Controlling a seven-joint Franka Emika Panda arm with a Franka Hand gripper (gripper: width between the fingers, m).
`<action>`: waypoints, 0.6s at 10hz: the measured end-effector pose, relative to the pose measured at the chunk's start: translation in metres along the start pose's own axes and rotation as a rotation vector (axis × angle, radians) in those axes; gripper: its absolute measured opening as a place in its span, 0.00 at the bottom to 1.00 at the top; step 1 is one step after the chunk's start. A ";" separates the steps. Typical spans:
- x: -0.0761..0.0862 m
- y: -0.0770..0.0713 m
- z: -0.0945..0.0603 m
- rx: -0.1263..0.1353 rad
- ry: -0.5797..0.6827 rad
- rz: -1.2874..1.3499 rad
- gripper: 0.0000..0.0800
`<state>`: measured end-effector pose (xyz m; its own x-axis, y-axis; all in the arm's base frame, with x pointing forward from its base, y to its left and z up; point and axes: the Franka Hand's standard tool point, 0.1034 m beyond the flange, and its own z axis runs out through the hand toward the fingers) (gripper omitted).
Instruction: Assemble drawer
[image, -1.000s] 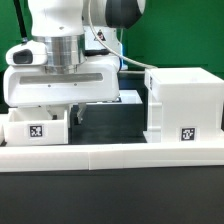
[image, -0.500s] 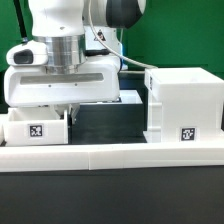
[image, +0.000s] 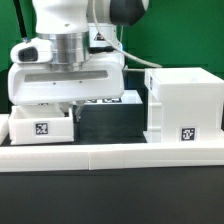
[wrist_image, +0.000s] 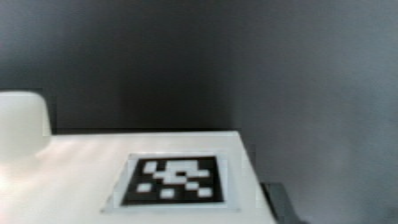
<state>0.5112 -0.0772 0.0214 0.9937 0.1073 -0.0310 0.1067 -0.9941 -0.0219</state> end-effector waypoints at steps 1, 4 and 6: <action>0.002 -0.005 -0.009 0.015 -0.014 -0.006 0.05; 0.001 -0.005 -0.010 0.018 -0.014 -0.003 0.05; 0.002 -0.004 -0.007 0.000 -0.007 -0.231 0.05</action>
Offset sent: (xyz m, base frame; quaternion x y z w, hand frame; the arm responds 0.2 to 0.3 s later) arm 0.0000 0.0000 0.0000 0.0000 0.0000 0.0000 1.0000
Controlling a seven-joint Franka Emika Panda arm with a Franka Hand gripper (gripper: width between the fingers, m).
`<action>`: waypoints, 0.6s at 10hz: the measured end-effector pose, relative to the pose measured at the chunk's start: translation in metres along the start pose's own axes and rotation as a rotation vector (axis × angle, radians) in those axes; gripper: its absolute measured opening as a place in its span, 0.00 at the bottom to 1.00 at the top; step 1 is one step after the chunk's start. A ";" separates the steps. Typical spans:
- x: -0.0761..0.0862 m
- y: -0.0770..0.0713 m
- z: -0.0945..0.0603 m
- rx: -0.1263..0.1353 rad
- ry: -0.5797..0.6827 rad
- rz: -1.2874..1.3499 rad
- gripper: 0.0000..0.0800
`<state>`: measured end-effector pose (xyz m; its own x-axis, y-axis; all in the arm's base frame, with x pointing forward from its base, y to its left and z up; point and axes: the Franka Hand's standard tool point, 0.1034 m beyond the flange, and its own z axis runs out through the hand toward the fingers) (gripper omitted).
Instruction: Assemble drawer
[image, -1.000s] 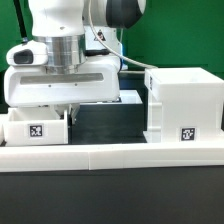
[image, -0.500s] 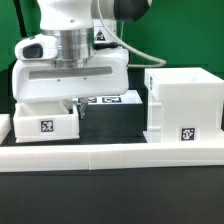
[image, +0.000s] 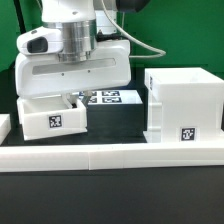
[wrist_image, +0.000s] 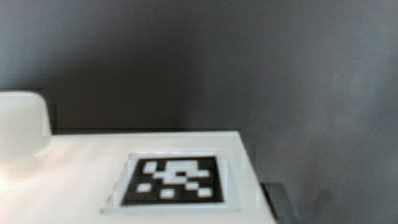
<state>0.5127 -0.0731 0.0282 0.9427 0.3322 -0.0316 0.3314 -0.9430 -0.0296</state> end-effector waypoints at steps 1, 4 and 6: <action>0.001 -0.003 0.001 -0.007 -0.005 -0.105 0.05; 0.005 -0.003 -0.003 -0.021 -0.023 -0.435 0.05; 0.003 -0.001 -0.002 -0.021 -0.028 -0.524 0.05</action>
Offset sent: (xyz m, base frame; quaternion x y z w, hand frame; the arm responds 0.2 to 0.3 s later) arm 0.0000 0.0000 0.0000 0.0000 0.0000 -0.1938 0.9810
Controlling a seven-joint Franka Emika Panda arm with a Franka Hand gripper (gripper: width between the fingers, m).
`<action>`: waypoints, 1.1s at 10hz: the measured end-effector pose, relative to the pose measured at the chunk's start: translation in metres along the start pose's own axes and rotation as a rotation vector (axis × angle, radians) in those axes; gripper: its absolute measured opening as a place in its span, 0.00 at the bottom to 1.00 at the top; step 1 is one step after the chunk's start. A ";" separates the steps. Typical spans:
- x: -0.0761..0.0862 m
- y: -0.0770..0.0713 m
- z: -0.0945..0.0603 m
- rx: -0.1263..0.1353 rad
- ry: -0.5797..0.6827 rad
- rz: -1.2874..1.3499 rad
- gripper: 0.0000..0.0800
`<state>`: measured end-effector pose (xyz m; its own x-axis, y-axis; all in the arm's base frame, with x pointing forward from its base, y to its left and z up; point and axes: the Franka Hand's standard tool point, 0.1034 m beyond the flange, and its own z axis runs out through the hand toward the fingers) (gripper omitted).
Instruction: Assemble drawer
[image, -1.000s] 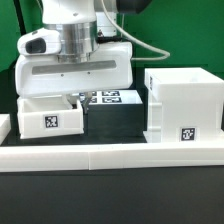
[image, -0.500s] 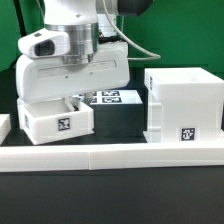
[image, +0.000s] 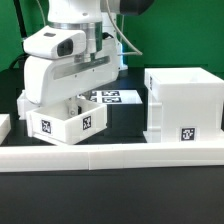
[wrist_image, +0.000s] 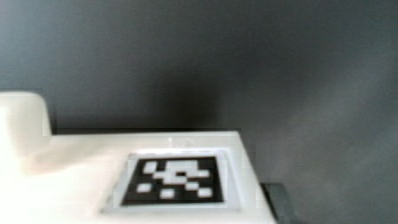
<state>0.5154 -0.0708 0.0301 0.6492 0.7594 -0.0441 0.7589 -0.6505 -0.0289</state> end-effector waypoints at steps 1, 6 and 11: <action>-0.001 0.000 0.000 -0.001 -0.004 -0.083 0.05; 0.007 -0.006 0.003 -0.022 -0.020 -0.458 0.05; 0.019 -0.007 0.004 -0.027 -0.044 -0.641 0.05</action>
Offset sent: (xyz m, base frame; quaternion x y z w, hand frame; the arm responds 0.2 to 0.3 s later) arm 0.0061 0.0275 -0.0010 -0.0013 0.0132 -0.2514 0.9678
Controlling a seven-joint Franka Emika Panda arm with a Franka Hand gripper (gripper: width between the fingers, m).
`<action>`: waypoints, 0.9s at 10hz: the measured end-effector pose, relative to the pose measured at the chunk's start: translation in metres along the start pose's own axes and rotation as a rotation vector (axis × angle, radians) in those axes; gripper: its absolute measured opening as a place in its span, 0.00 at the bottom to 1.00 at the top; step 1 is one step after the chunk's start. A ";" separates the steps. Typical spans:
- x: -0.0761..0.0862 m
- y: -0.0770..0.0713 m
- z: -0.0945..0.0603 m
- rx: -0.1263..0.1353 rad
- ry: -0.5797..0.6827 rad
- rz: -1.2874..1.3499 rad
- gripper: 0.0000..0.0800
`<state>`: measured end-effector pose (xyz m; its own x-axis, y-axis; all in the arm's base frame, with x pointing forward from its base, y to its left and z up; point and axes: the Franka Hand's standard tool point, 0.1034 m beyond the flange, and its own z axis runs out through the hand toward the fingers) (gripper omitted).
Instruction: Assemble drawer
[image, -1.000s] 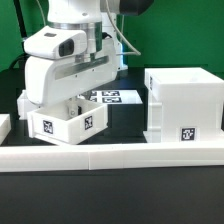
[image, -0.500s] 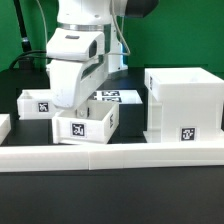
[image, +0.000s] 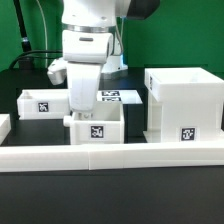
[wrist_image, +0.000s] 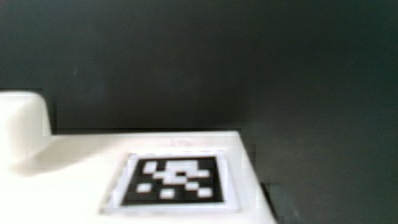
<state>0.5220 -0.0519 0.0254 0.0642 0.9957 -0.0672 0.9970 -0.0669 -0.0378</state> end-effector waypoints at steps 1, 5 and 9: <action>0.002 0.003 0.002 -0.001 -0.007 -0.024 0.05; 0.004 0.003 0.003 -0.015 -0.005 -0.010 0.05; 0.018 0.008 0.002 -0.051 0.009 0.033 0.05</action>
Offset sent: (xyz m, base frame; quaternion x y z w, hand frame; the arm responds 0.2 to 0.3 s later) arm 0.0000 0.0000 0.0000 0.0000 0.0000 0.0000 1.0000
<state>0.5311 -0.0347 0.0219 0.0973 0.9935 -0.0588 0.9952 -0.0965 0.0155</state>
